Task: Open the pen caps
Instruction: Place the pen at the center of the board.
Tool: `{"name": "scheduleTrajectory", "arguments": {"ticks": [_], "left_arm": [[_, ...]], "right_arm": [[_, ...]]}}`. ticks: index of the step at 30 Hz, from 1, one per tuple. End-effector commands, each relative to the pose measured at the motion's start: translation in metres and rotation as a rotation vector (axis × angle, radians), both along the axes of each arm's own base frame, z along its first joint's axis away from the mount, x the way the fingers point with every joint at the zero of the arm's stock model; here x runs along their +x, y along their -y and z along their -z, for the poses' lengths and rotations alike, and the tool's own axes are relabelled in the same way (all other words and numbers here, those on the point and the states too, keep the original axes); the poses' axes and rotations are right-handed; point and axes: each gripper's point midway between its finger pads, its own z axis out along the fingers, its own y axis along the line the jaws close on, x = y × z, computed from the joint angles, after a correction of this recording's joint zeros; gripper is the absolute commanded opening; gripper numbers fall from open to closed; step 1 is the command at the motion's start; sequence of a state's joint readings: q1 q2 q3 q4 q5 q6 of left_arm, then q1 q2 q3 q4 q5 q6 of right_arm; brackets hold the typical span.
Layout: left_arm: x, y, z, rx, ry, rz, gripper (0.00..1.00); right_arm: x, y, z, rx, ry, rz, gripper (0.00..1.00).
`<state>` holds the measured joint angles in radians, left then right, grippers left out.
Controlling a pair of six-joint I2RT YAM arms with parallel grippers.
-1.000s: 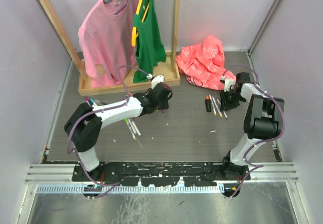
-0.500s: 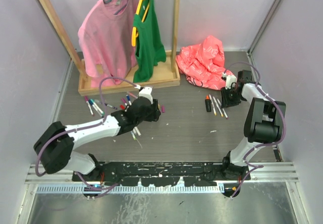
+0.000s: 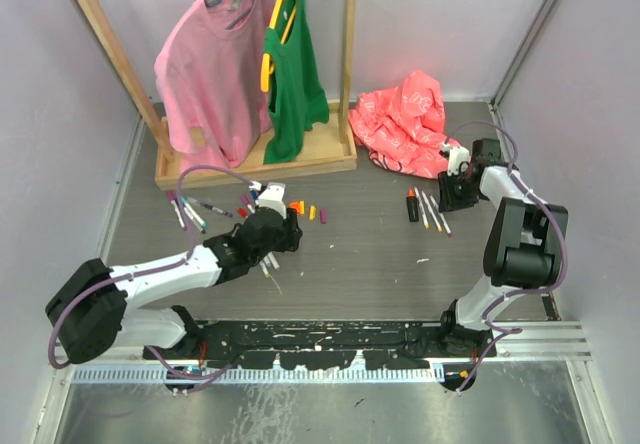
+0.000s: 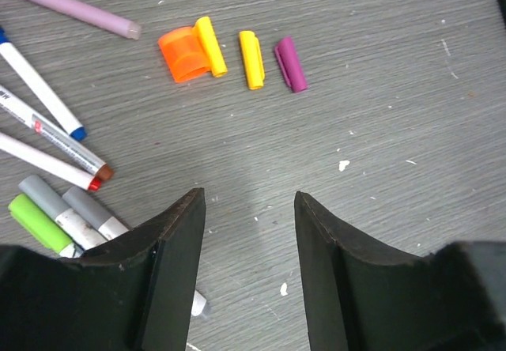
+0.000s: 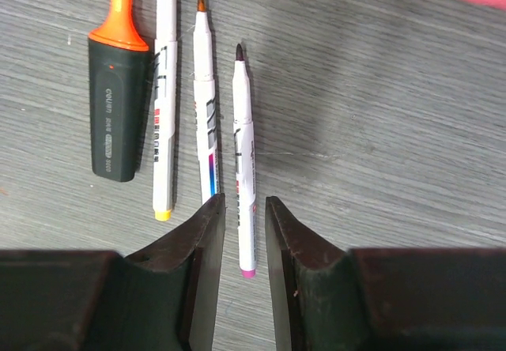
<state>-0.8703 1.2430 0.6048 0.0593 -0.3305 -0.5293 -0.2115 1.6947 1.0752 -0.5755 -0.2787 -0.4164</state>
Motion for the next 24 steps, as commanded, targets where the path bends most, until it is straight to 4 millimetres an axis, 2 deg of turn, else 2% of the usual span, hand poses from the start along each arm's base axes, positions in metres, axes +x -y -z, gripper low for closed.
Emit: {"name": "scheduleTrajectory", "arguments": {"ticks": [1,3,9,11,14,20,24], "left_arm": [[0.008,-0.011,-0.011,0.015,0.055,-0.057,0.51],[0.009,-0.017,-0.007,0.043,0.051,-0.077,0.52],[0.016,-0.041,0.006,0.138,0.038,-0.188,0.65],[0.02,-0.046,0.006,0.143,0.026,-0.21,0.66],[0.028,-0.054,0.019,0.153,-0.028,-0.229,0.66],[0.052,-0.054,0.011,0.076,-0.058,-0.262,0.67],[0.072,-0.058,0.009,0.011,-0.066,-0.418,0.8]], "right_arm": [[0.014,-0.006,-0.04,0.009,0.153,-0.031,0.33],[0.015,-0.012,-0.053,0.032,0.195,-0.058,0.33],[0.007,-0.044,-0.095,0.154,0.316,-0.172,0.34],[0.002,-0.055,-0.11,0.199,0.356,-0.208,0.34],[-0.003,-0.066,-0.128,0.238,0.412,-0.25,0.34],[-0.008,-0.076,-0.14,0.266,0.45,-0.288,0.35],[-0.009,-0.081,-0.142,0.264,0.451,-0.305,0.35]]}}
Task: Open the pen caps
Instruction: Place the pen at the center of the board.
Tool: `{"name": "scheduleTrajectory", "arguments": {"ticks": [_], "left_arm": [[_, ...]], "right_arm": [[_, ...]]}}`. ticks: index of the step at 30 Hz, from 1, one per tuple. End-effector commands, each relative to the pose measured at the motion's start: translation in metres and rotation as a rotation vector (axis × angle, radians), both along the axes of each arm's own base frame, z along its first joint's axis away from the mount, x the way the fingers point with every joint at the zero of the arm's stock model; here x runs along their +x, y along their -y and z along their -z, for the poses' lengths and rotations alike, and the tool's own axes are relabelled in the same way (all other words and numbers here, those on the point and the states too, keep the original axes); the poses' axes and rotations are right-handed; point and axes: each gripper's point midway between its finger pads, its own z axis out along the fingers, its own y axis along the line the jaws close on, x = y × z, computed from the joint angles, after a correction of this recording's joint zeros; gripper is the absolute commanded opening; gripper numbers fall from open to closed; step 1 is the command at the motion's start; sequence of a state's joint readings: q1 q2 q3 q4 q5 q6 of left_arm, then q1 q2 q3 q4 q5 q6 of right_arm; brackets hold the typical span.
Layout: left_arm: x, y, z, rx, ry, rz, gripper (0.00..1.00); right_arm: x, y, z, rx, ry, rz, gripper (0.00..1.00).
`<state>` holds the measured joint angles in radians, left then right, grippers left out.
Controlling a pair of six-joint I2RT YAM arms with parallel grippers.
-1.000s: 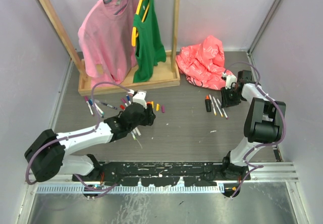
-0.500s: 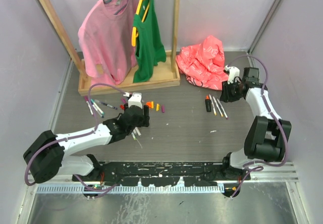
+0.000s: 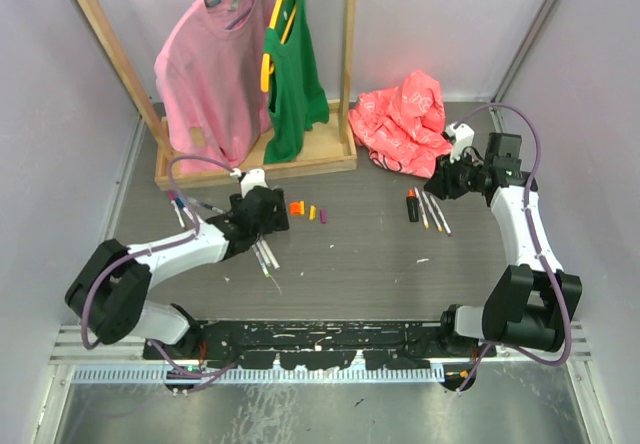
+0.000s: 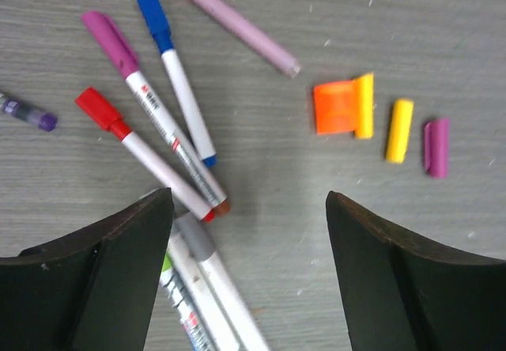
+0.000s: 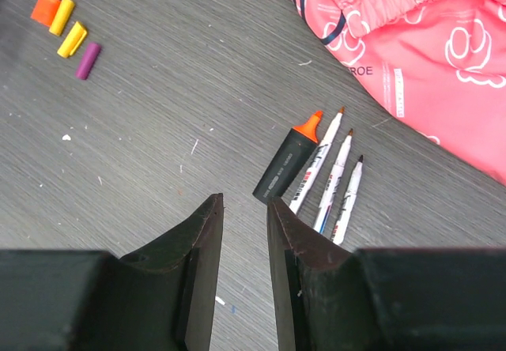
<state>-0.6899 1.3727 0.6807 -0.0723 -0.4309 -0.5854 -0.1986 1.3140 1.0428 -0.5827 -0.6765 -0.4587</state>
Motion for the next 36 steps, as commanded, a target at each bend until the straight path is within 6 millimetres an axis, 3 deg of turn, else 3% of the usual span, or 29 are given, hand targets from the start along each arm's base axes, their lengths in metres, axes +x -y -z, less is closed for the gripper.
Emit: {"name": "scheduleTrajectory", "arguments": {"ticks": [1,6,10,14,36], "left_arm": [[0.034,0.008,-0.019,-0.11,0.054,-0.168,0.81],[0.067,0.012,-0.023,-0.182,0.048,-0.284,0.78],[0.083,0.001,-0.021,-0.136,0.021,-0.423,0.69],[0.089,-0.01,-0.014,-0.032,-0.025,-0.526,0.63],[0.113,0.004,0.028,0.034,-0.147,-0.471,0.56]], "right_arm": [[-0.003,-0.012,-0.011,0.015,0.041,-0.053,0.35],[-0.004,-0.016,-0.014,0.015,0.05,-0.067,0.35],[-0.005,-0.016,-0.015,0.012,0.054,-0.071,0.35],[-0.005,-0.017,-0.016,0.01,0.055,-0.078,0.35],[-0.004,-0.017,-0.014,-0.006,0.059,-0.078,0.36]]}}
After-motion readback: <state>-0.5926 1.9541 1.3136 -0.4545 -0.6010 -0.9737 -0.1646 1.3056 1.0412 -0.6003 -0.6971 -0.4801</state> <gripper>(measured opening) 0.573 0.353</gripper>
